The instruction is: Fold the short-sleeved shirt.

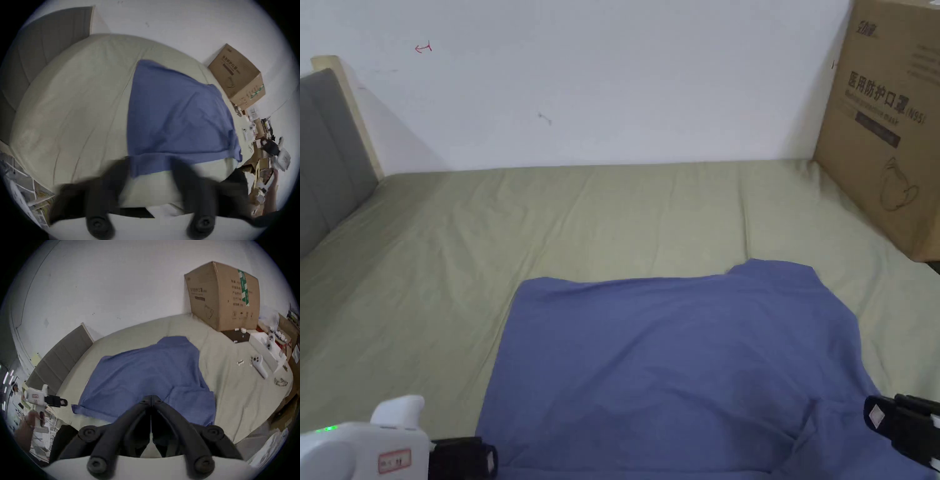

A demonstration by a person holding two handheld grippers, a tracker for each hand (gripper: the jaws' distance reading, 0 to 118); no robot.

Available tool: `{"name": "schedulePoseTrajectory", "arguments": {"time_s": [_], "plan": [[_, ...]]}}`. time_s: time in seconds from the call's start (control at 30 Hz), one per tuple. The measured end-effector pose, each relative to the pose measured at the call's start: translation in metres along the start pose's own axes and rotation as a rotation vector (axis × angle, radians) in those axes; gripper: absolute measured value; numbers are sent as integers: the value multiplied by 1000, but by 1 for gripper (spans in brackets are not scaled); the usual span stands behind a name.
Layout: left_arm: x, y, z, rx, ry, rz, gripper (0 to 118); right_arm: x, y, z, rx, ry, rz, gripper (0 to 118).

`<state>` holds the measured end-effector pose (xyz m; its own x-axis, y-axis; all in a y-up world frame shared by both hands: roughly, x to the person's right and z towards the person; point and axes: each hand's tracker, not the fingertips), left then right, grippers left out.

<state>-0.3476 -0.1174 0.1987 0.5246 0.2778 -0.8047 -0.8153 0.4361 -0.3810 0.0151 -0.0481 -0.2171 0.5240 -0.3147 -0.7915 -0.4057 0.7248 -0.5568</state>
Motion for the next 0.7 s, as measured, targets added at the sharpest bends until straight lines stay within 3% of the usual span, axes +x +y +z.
{"name": "schedulePoseTrajectory", "arguments": {"time_s": [0.03, 0.07, 0.2, 0.23, 0.27, 0.3, 0.33, 0.47, 0.57, 0.63, 0.67, 0.7], "plan": [[5, -8, -3, -7, 4, -2, 114, 3, -2, 0, -1, -6, -14, 0], [3, -8, -15, 18, -9, 5, 118, 8, -5, -2, -6, -5, -33, 0], [5, -9, -44, -84, -4, -14, 113, 27, -9, -8, -48, -28, -96, 0], [7, -10, -49, -117, -43, -44, 103, 32, -10, -10, -53, -42, -102, 0], [11, -12, -51, -116, -42, -72, 76, 36, -12, -11, -63, -61, -109, 0], [13, -17, -41, -90, 13, -111, 34, 40, -13, -12, -73, -79, -114, 0], [16, -20, -41, -63, 50, -142, 10, 41, -15, -11, -79, -92, -118, 0], [16, -24, -18, 36, -10, -74, 8, 67, -23, -23, -125, -134, -134, 1], [12, -25, 4, 109, -41, -43, 8, 85, -26, -39, -233, -191, -114, 24], [10, -25, 13, 123, -60, -36, 8, 96, -35, -50, -269, -208, -106, 103], [10, -26, 16, 126, -65, -34, 8, 102, -37, -56, -297, -222, -104, 115], [22, -26, 25, 129, -67, -32, 8, 107, -38, -64, -350, -229, -99, 115]]}}
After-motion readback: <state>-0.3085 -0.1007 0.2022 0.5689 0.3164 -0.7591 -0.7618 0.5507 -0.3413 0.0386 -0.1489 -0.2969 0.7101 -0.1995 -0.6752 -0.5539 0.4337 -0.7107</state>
